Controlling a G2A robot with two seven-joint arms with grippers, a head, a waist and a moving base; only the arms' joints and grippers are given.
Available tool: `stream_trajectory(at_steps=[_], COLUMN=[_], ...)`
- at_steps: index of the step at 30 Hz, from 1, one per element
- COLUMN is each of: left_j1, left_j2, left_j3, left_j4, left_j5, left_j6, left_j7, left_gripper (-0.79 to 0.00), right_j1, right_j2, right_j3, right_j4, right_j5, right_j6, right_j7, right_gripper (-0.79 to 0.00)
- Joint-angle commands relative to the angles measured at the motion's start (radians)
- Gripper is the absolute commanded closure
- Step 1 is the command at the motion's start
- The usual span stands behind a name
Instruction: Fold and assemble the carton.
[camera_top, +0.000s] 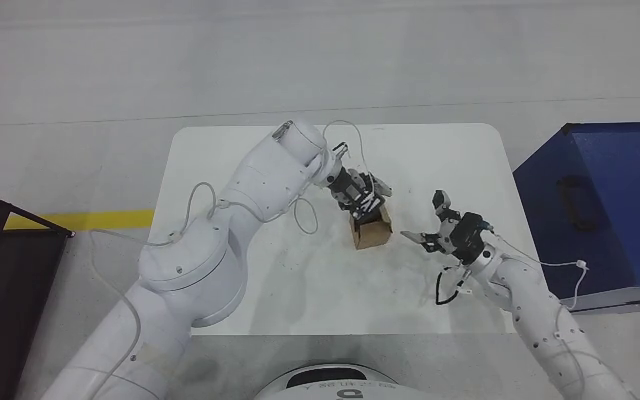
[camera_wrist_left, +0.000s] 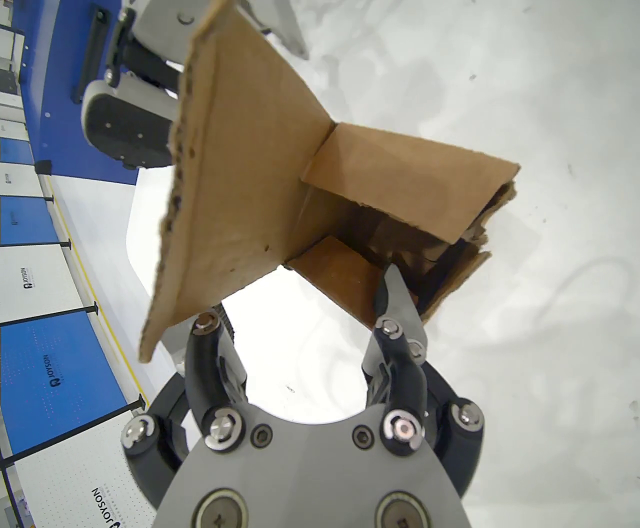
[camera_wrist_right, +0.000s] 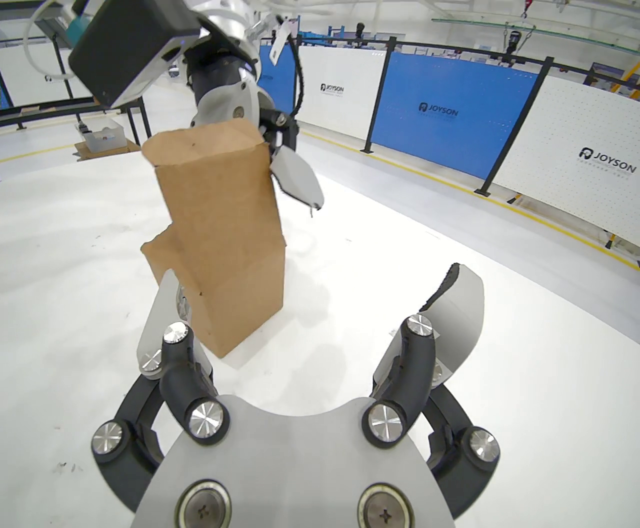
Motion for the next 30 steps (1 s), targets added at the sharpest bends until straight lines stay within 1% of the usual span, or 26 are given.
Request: stream_trajectory(at_steps=[1, 2, 6, 9, 11, 12, 13, 14, 15, 16, 18, 19, 20, 21, 26, 28, 30], left_j1=[0.002, 0.003, 0.008, 0.009, 0.009, 0.008, 0.007, 0.007, 0.006, 0.005, 0.003, 0.002, 0.000, -0.004, -0.037, -0.057, -0.078], left_j2=[0.000, 0.000, 0.000, -0.001, -0.002, -0.002, -0.002, -0.002, -0.001, 0.000, 0.002, 0.003, 0.006, 0.008, 0.028, 0.041, 0.057], left_j3=[0.000, 0.000, 0.000, 0.000, 0.000, 0.000, 0.000, -0.002, -0.003, -0.005, -0.007, -0.009, -0.012, -0.015, -0.045, -0.073, -0.102], left_j4=[-0.002, -0.003, -0.007, -0.007, -0.007, -0.007, -0.006, -0.006, -0.005, -0.003, 0.006, 0.013, 0.021, 0.031, 0.096, 0.122, 0.146], left_j5=[0.006, 0.010, 0.031, 0.040, 0.041, 0.041, 0.039, 0.035, 0.030, 0.025, 0.016, 0.011, 0.003, -0.003, -0.063, -0.121, -0.181], left_j6=[0.003, 0.006, 0.012, 0.013, 0.015, 0.018, 0.023, 0.031, 0.039, 0.048, 0.058, 0.061, 0.063, 0.066, 0.102, 0.148, 0.206], left_j7=[0.003, 0.005, 0.011, 0.013, 0.012, 0.013, 0.012, 0.016, 0.023, 0.029, 0.042, 0.047, 0.053, 0.057, 0.060, 0.086, 0.136], left_gripper=[0.000, 0.000, 0.000, 0.000, 0.000, 0.000, 0.000, 0.000, -0.102, -0.160, -0.237, -0.360, -0.696, -0.785, -0.785, -0.785, -0.785], right_j1=[0.000, 0.000, 0.005, 0.012, 0.016, 0.020, 0.024, 0.028, 0.031, 0.033, 0.035, 0.035, 0.033, 0.030, 0.005, -0.011, -0.029], right_j2=[-0.003, -0.005, -0.013, -0.020, -0.024, -0.026, -0.027, -0.029, -0.030, -0.031, -0.032, -0.032, -0.032, -0.032, -0.028, -0.025, -0.021], right_j3=[0.003, 0.003, -0.006, -0.033, -0.045, -0.051, -0.056, -0.060, -0.061, -0.063, -0.062, -0.059, -0.055, -0.050, -0.018, -0.001, 0.017], right_j4=[0.003, 0.003, -0.011, -0.027, -0.027, -0.025, -0.024, -0.021, -0.019, -0.017, -0.018, -0.019, -0.022, -0.025, -0.051, -0.069, -0.093], right_j5=[0.030, 0.048, 0.075, 0.058, 0.050, 0.050, 0.052, 0.053, 0.054, 0.053, 0.050, 0.049, 0.049, 0.048, 0.046, 0.044, 0.043], right_j6=[0.016, 0.023, 0.051, 0.067, 0.074, 0.075, 0.075, 0.071, 0.069, 0.068, 0.068, 0.070, 0.071, 0.070, 0.067, 0.062, 0.052], right_j7=[-0.002, 0.001, 0.033, 0.075, 0.099, 0.112, 0.121, 0.127, 0.131, 0.133, 0.130, 0.127, 0.123, 0.119, 0.100, 0.092, 0.087], right_gripper=[-0.585, -0.591, -0.551, -0.563, -0.591, -0.643, -0.668, -0.671, -0.668, -0.668, -0.656, -0.656, -0.656, -0.656, -0.650, -0.650, -0.653])
